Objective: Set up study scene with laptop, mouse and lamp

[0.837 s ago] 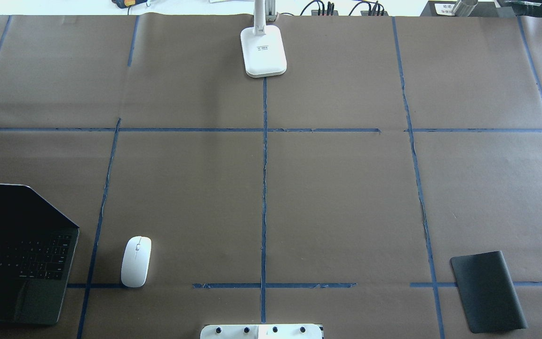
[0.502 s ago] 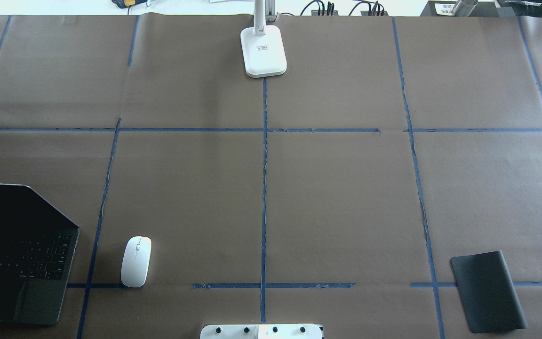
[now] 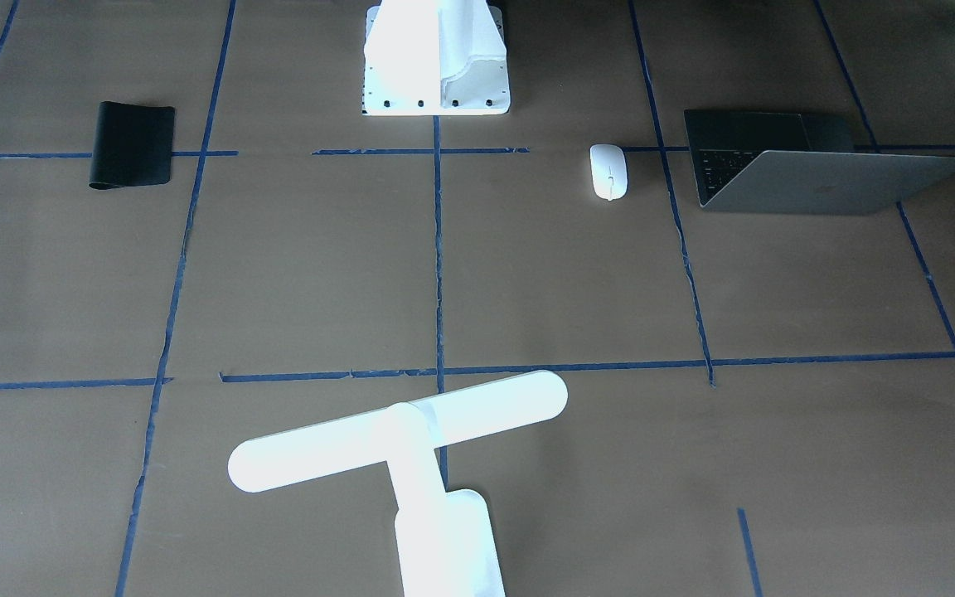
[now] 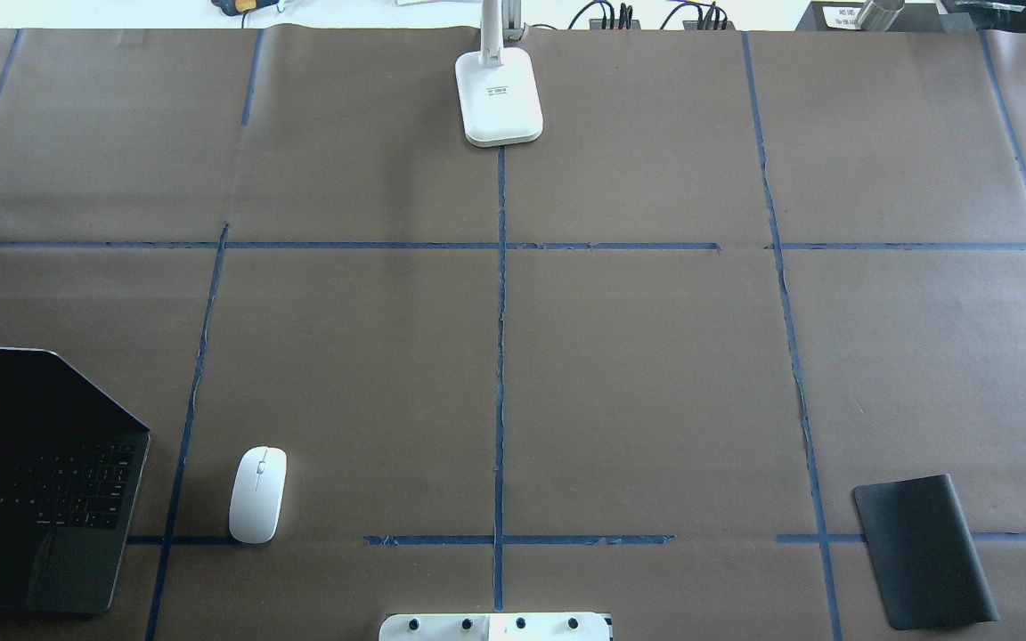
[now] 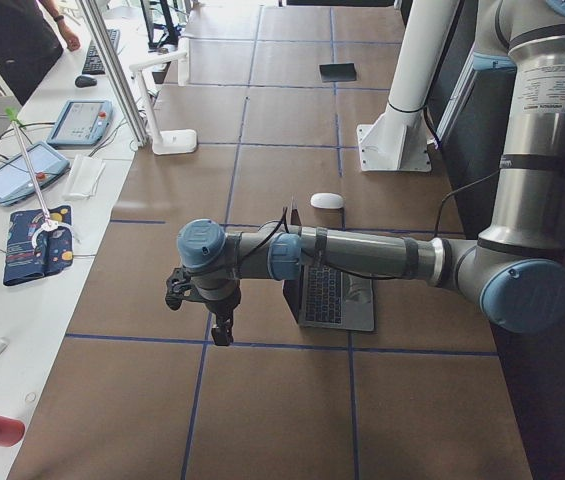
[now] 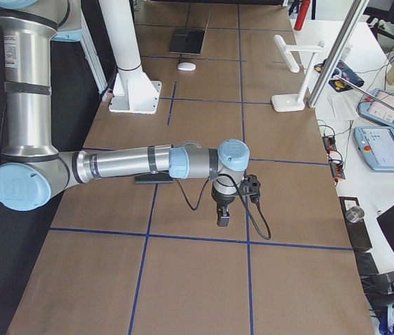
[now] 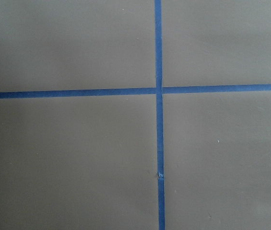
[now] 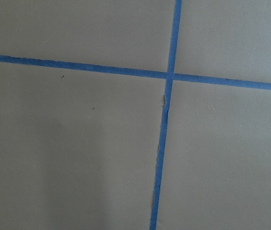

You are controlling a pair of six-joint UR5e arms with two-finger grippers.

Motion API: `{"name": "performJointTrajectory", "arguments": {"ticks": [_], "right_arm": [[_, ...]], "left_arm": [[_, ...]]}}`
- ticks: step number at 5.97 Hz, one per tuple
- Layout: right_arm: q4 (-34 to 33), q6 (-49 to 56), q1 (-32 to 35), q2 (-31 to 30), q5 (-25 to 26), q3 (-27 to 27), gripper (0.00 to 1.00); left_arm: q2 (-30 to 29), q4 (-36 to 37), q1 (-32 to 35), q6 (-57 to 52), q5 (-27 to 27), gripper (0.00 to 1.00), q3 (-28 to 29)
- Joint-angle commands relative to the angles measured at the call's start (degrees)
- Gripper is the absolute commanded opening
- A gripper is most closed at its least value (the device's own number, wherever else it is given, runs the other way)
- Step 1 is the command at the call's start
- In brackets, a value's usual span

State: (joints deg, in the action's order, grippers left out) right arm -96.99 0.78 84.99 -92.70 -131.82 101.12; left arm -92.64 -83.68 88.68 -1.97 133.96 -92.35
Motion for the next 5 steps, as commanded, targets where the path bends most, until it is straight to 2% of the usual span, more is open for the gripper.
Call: {"name": "performJointTrajectory", "arguments": {"ticks": [1,5], "right_arm": [[0.0,0.1,0.0,0.1,-0.2,0.0,1.0],[0.0,0.3,-0.7,0.1,-1.2,-0.1,1.0]], "left_arm": [[0.8,-0.1,0.0,0.2,0.0,1.0,-0.2],[1.1,-0.2,0.0,0.2,0.3,1.0,-0.4]]}}
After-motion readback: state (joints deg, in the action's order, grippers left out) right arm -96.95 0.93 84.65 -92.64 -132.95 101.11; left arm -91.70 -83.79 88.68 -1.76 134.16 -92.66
